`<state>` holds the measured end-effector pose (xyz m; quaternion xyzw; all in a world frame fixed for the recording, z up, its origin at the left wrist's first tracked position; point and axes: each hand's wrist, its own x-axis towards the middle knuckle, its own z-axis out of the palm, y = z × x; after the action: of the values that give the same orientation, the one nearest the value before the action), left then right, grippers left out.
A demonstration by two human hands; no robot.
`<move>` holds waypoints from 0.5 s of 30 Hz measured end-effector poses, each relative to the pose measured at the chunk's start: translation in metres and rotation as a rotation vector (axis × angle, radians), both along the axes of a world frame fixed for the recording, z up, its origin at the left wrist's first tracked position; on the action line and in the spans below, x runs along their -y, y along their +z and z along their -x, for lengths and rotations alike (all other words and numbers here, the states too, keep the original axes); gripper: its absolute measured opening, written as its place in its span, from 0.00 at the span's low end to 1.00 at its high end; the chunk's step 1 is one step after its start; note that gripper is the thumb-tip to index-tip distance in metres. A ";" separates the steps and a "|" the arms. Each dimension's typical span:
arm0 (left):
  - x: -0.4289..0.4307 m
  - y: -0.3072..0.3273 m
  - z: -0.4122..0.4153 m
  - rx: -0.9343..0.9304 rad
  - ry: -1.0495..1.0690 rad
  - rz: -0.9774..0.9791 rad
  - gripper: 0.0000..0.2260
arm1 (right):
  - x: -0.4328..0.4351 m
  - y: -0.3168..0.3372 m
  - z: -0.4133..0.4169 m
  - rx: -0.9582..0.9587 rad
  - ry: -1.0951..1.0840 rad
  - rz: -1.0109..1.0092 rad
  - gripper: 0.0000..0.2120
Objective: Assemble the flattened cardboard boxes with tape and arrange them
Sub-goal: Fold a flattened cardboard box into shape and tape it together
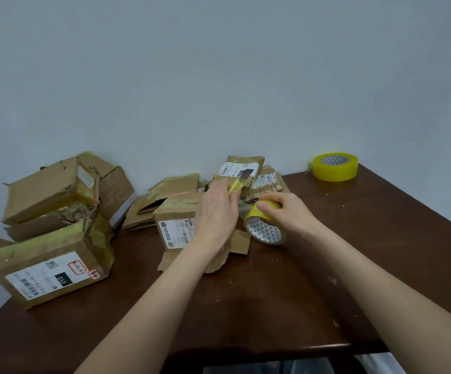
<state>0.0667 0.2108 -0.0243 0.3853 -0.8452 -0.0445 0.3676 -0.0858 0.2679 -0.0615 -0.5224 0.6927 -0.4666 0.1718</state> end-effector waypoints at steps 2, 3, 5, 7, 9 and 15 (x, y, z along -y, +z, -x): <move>0.004 -0.010 0.007 0.005 -0.006 -0.064 0.09 | -0.003 0.000 0.001 -0.052 -0.026 -0.014 0.17; 0.005 -0.016 0.006 0.017 0.001 -0.092 0.09 | -0.005 -0.001 0.001 -0.057 -0.029 -0.031 0.17; 0.005 -0.026 0.000 0.012 0.006 -0.093 0.08 | -0.008 -0.002 0.004 -0.069 -0.018 -0.070 0.18; 0.000 -0.033 -0.006 -0.028 -0.004 -0.062 0.08 | -0.011 -0.002 0.006 -0.110 0.003 -0.109 0.18; -0.008 -0.035 -0.009 -0.045 -0.001 -0.048 0.08 | -0.016 0.001 0.004 -0.151 0.002 -0.146 0.18; -0.019 -0.040 -0.009 -0.070 -0.019 -0.040 0.07 | -0.028 0.006 -0.007 -0.314 -0.093 -0.301 0.20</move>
<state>0.0761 0.2295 -0.0648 0.3827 -0.8345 -0.0783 0.3886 -0.0787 0.2958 -0.0558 -0.5244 0.7963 -0.2783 0.1163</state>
